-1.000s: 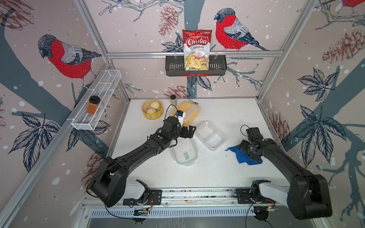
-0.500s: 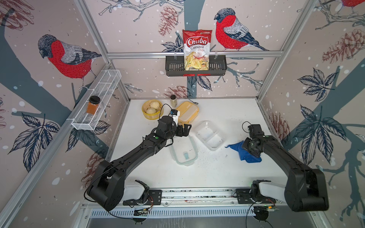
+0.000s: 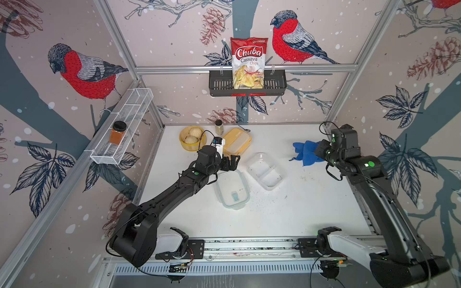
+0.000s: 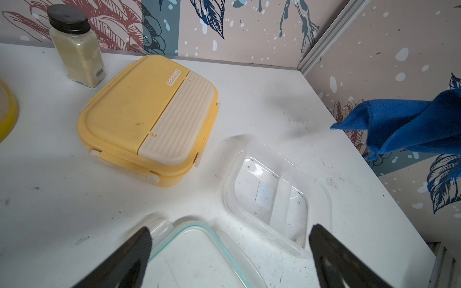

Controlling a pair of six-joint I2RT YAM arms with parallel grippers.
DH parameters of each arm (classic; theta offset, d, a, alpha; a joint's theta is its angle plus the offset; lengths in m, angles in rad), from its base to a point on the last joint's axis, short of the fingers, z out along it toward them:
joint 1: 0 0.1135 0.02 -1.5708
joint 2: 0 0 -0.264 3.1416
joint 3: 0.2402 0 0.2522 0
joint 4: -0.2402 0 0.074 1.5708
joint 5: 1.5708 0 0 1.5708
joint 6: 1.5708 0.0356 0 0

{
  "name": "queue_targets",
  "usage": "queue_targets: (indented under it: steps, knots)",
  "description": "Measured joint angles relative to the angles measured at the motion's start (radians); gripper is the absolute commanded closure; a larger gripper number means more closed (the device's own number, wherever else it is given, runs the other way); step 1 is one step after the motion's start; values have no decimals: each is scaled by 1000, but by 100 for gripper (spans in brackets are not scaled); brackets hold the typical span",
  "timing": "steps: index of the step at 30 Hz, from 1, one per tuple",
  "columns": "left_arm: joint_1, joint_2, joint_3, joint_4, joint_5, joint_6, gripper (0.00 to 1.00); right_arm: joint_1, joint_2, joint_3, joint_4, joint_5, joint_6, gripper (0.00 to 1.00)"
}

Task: Wipe the insides of the lunch boxes
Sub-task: Pick up the cleaning item at the center of the board, then place the cleaning item at the center of the board.

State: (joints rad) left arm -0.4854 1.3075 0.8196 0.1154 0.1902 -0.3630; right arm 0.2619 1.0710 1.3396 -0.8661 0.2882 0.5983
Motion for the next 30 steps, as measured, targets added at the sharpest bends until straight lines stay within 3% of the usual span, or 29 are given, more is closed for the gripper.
queue_targets:
  steps: [8,15,17,23,25,26,30]
  knots:
    - [0,3,0,3,1,0,2,25,-92,-339,35,-61,44,100]
    - [0,2,-9,6,3,-4,2,99,-174,-618,66,-125,218,99]
    - [0,2,-8,5,11,-4,2,130,-201,-669,72,-144,261,93]
    - [0,-5,-8,3,12,-4,2,208,-211,-748,66,-169,349,89]
    - [0,-10,-9,5,11,-4,2,217,-230,-746,54,-169,363,77]
    - [0,-11,-10,5,11,-4,2,219,-238,-743,43,-169,372,62]
    - [0,-11,-10,3,11,-4,2,227,-244,-705,-18,-195,366,34]
